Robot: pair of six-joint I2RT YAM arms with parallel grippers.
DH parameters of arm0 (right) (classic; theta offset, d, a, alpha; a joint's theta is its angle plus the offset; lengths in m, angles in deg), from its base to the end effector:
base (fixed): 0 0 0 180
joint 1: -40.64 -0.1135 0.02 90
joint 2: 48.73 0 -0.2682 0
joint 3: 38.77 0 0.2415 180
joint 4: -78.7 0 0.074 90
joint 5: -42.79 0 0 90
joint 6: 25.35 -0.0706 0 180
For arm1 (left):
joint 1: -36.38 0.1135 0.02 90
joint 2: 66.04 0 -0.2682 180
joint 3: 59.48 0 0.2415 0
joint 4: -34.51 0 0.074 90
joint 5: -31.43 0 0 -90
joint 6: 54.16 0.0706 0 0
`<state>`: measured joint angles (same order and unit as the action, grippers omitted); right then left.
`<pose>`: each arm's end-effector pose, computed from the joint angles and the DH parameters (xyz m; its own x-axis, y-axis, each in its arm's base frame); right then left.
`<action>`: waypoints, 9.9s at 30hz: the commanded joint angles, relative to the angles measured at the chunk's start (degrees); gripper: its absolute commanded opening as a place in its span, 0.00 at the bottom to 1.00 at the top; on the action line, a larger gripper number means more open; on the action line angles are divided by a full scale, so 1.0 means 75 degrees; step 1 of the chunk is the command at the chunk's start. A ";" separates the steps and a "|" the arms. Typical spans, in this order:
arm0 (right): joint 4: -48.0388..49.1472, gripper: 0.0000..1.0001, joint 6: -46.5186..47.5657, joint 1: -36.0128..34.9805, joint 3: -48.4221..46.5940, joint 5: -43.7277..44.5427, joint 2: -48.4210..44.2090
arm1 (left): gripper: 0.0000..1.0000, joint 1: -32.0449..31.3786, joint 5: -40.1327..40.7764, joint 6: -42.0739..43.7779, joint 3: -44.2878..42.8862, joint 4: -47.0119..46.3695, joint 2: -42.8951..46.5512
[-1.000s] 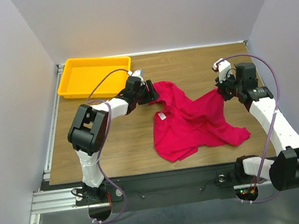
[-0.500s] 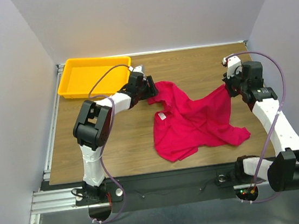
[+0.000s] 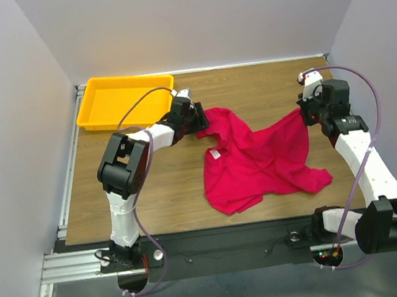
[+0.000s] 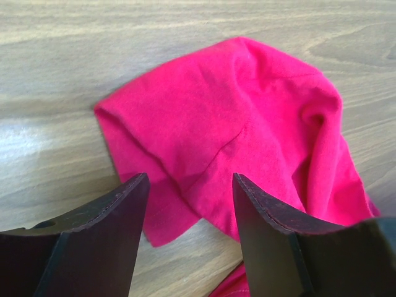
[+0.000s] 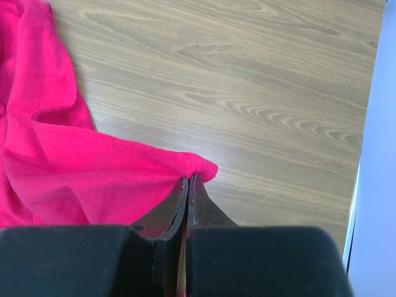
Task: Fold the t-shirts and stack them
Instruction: Flatten the tshirt out
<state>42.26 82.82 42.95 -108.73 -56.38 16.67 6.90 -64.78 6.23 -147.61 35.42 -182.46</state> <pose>0.2713 0.0003 0.3007 -0.4716 -0.2891 -0.8331 -0.2552 0.9491 -0.1848 0.4122 -0.2418 0.1689 -0.6516 -0.1959 -0.7329 0.2870 0.8306 -0.4772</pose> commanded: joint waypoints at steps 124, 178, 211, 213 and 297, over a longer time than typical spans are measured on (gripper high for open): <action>0.0505 0.00 0.1163 0.1216 0.0941 0.0883 -0.0377 | 0.65 -0.0652 -0.0495 -0.4384 0.5136 -0.0992 0.3595; 0.6117 0.01 -0.0933 0.1310 -0.3382 0.2429 0.6853 | 0.00 0.0766 0.2142 0.1123 -0.4321 0.0379 -0.1328; 0.5110 0.01 0.0154 0.1591 -0.5996 0.0447 0.6489 | 0.00 0.0871 0.1368 0.1135 -0.5037 -0.0055 -0.1411; 0.5203 0.01 0.0528 0.1591 -0.5951 0.0672 0.6467 | 0.00 0.0860 0.1333 0.1193 -0.5025 -0.0043 -0.1329; 0.5414 0.01 -0.0408 0.1509 -0.1529 0.0367 0.4613 | 0.00 0.0485 0.2138 0.1978 -0.4895 -0.0536 -0.1338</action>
<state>73.91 78.43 53.79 -113.27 -54.39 47.64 10.33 -56.13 21.22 -175.20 31.57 -193.74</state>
